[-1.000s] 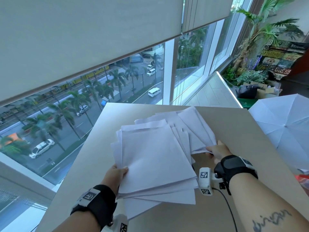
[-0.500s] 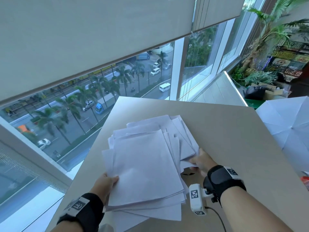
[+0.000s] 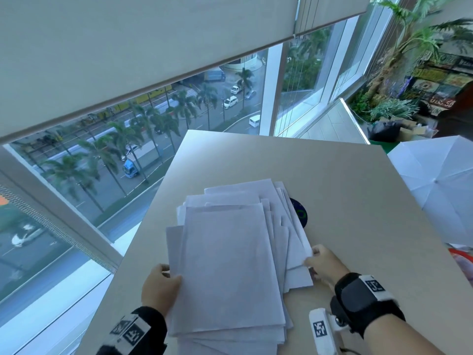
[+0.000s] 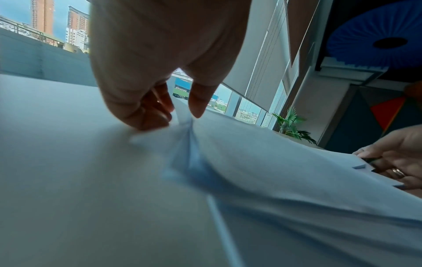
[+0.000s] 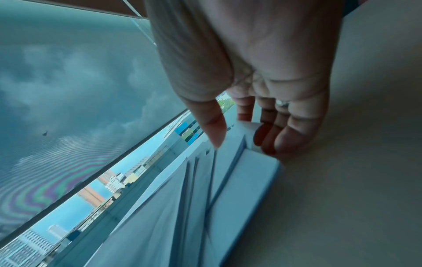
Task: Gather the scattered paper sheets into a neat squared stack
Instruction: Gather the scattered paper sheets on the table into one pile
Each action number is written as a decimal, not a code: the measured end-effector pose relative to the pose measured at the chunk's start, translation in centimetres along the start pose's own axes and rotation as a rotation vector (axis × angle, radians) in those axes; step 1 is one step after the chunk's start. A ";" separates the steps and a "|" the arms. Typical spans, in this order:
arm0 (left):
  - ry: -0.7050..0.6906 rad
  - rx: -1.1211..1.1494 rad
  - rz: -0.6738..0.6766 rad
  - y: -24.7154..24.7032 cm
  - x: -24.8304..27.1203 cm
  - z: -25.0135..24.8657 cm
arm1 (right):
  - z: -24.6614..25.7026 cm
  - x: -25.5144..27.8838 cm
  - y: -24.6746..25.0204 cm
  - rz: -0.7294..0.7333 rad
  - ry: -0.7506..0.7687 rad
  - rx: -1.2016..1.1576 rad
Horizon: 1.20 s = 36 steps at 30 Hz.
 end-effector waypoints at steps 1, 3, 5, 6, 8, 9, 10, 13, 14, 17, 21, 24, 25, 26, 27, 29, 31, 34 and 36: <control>0.002 -0.029 -0.010 0.1 0.1 0.0 | 0.4 -0.2 0.3 -0.031 -0.001 0.027; 0.032 -0.045 0.034 -0.1 0.3 -0.2 | 1.6 -0.2 0.5 -0.059 0.018 0.056; 0.072 -0.005 0.068 -0.6 0.5 -0.6 | 2.6 -0.2 0.0 -0.022 0.021 0.112; 0.092 0.034 0.066 -0.8 0.5 -0.7 | 2.9 -0.1 -0.5 0.010 0.026 0.156; 0.143 0.133 0.062 -1.2 0.6 -1.0 | 3.5 0.2 -1.6 0.060 0.054 0.224; 0.174 0.190 0.073 -1.3 0.8 -1.2 | 3.6 0.4 -2.1 0.080 0.067 0.251; 0.204 0.247 0.096 -1.6 0.8 -1.3 | 3.6 0.6 -2.6 0.109 0.064 0.277; 0.280 0.385 0.211 -2.0 1.0 -1.4 | 3.5 1.4 -3.2 0.192 0.051 0.321; 0.286 0.404 0.246 -2.1 1.1 -1.4 | 3.4 1.5 -3.1 0.205 0.037 0.304; 0.259 0.360 0.291 -2.2 1.2 -1.3 | 3.6 1.4 -2.1 0.143 0.030 0.235; 0.137 0.290 0.244 -2.7 1.3 -1.3 | 3.9 0.3 -1.4 0.065 0.036 0.236; 0.068 0.229 0.245 -3.0 0.9 -1.4 | 4.0 0.3 -2.4 0.113 0.023 0.234; 0.057 0.283 0.300 -3.1 1.2 -1.9 | 4.0 0.4 -2.7 0.129 0.021 0.237; 0.061 0.344 0.367 -3.1 1.7 -2.4 | 3.9 0.3 -3.0 0.136 0.018 0.239; 0.070 0.391 0.409 -3.1 2.0 -2.8 | 3.8 0.1 -3.1 0.137 0.023 0.244; 0.068 0.424 0.430 -2.9 2.4 -3.4 | 3.5 -0.2 -3.2 0.146 0.012 0.218; 0.060 0.398 0.411 -2.7 2.2 -3.4 | 3.6 -0.3 -2.8 0.121 0.018 0.202; 0.071 0.390 0.441 -3.0 2.0 -3.6 | 3.9 -0.5 -2.6 0.067 0.032 0.187; 0.063 0.411 0.486 -3.2 2.3 -4.0 | 4.1 -0.5 -3.1 0.055 0.023 0.225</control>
Point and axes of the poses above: each hand's wrist, its own x-axis away from the middle knuckle, its own y-axis out of the back of the hand, z = x × y, the point moved 3 cm from there along -x, towards the middle knuckle, and after that the axes turned 1 degree about y, right-handed, at the moved point
